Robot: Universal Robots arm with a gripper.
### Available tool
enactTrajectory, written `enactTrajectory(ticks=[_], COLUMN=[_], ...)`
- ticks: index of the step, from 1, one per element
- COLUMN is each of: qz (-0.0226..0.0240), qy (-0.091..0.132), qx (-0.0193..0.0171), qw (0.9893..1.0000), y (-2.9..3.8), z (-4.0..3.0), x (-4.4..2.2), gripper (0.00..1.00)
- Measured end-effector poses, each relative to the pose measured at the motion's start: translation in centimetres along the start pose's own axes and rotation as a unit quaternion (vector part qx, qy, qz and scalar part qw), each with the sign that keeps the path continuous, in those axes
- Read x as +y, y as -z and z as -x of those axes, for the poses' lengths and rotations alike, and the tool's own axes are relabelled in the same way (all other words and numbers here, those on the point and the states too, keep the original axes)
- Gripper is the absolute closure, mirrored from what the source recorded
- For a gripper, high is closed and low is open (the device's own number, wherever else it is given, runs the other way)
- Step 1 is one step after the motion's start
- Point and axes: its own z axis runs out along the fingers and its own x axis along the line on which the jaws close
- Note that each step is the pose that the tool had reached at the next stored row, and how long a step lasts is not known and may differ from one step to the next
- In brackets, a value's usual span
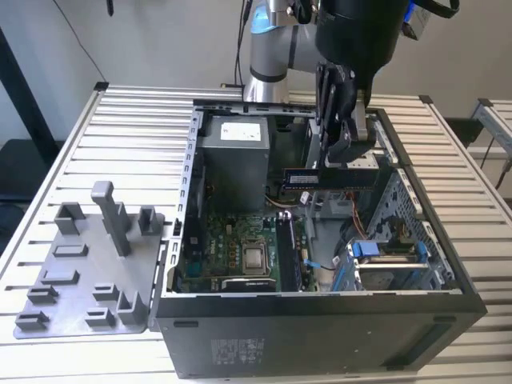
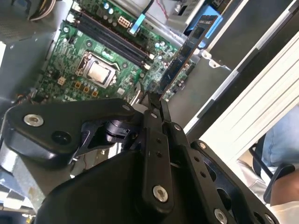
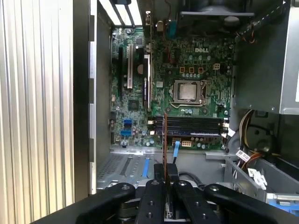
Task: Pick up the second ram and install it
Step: 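Pick up the second ram and move it above second insertion slot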
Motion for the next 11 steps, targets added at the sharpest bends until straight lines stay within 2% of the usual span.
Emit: enactTrajectory(ticks=[3,11], qz=[0.0001,0.0001], qy=[-0.003,-0.003], qx=[0.0001,0.0001], qw=[1.0,1.0], y=[-0.04,-0.04], z=[0.0,0.0], x=[-0.38,-0.37], gripper=[0.86,0.86])
